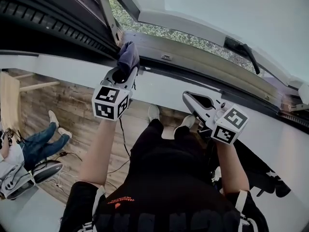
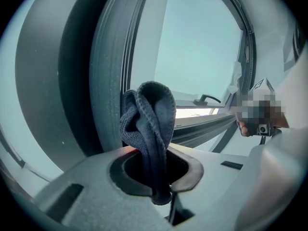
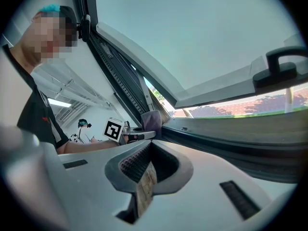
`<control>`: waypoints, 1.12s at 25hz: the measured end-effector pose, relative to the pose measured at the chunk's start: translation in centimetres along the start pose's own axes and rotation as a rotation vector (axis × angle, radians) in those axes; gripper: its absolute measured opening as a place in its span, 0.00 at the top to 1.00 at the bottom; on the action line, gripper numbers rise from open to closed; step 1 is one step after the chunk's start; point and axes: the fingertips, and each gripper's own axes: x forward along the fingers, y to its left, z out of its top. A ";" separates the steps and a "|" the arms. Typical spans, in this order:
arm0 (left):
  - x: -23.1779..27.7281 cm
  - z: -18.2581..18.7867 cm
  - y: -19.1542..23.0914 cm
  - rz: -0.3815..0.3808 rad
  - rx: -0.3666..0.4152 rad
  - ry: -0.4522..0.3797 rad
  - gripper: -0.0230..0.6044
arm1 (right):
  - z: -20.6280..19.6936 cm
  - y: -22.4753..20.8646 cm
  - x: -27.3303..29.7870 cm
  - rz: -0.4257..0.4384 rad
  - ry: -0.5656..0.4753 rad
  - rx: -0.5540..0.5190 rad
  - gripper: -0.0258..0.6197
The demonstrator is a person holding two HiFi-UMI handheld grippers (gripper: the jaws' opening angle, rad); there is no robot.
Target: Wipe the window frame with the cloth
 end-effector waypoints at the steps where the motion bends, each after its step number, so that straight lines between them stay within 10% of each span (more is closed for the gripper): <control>1: 0.1 0.0 -0.1 -0.005 -0.001 0.000 0.88 | 0.0 -0.1 0.0 -0.002 0.000 0.002 0.95; 28: 3.8 1.2 -9.3 -0.139 0.068 0.047 0.88 | -0.7 -2.7 -6.7 -0.061 -0.083 0.047 0.95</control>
